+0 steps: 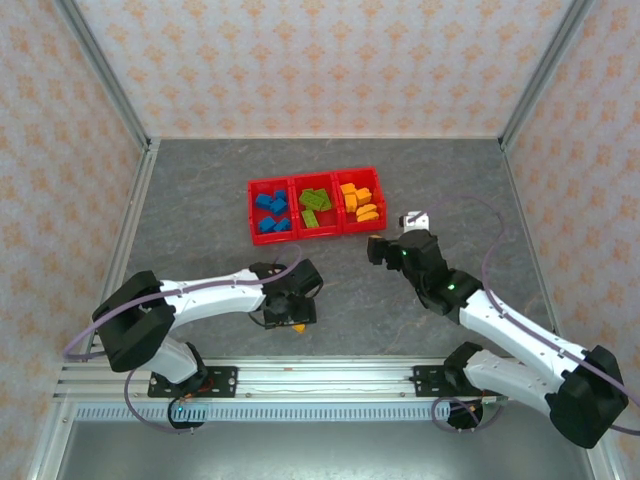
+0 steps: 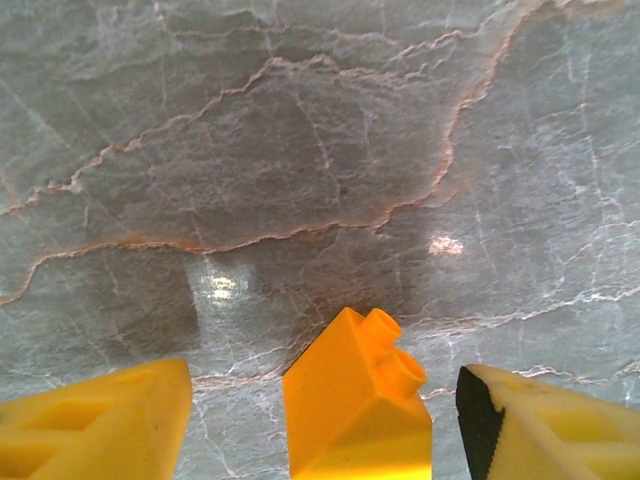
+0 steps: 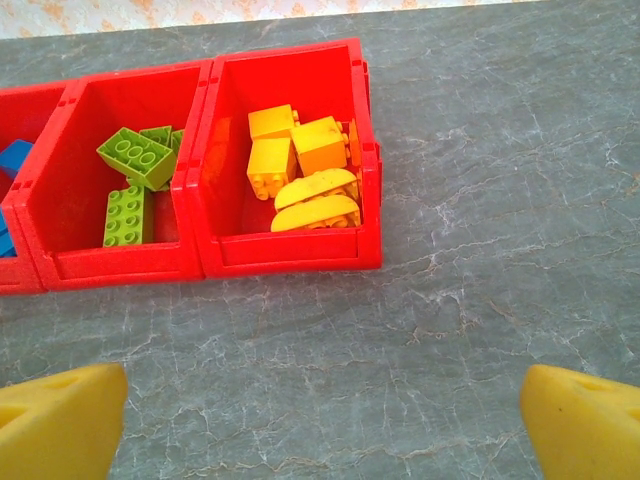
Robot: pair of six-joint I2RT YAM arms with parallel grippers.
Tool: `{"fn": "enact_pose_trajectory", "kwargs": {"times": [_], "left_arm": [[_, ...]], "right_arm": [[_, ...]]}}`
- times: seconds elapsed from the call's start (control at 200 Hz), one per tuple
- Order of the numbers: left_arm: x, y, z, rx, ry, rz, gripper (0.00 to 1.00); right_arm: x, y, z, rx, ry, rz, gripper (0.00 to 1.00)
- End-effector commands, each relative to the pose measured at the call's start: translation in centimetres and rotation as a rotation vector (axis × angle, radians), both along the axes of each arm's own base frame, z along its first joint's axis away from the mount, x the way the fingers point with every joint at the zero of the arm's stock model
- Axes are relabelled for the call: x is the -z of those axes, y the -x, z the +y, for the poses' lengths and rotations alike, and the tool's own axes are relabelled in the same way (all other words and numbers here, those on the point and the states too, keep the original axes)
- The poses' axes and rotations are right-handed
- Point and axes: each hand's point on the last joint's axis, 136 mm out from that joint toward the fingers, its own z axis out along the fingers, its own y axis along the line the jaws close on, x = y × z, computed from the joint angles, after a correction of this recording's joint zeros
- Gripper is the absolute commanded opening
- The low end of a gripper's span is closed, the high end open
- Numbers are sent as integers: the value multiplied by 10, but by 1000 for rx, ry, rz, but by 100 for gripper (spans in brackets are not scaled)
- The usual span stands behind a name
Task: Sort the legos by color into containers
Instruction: Pick up the lego from the middle-left of the table.
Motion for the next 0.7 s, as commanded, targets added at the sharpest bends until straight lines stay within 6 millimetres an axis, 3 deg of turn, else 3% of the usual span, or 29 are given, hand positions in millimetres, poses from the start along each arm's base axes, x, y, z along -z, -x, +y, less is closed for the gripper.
{"fn": "enact_pose_trajectory", "kwargs": {"times": [0.0, 0.235, 0.41, 0.696], "left_arm": [[8, -1, 1, 38, -25, -11, 69], [22, 5, -2, 71, -32, 27, 54], [24, -1, -4, 83, -43, 12, 52], [27, -4, -17, 107, 0, 5, 32]], "right_arm": [[-6, -5, -3, 17, 17, -23, 100], [-3, -7, 0, 18, 10, -4, 100], [-4, -10, 5, 9, -8, -6, 99], [-10, -17, 12, 0, -3, 2, 99]]}}
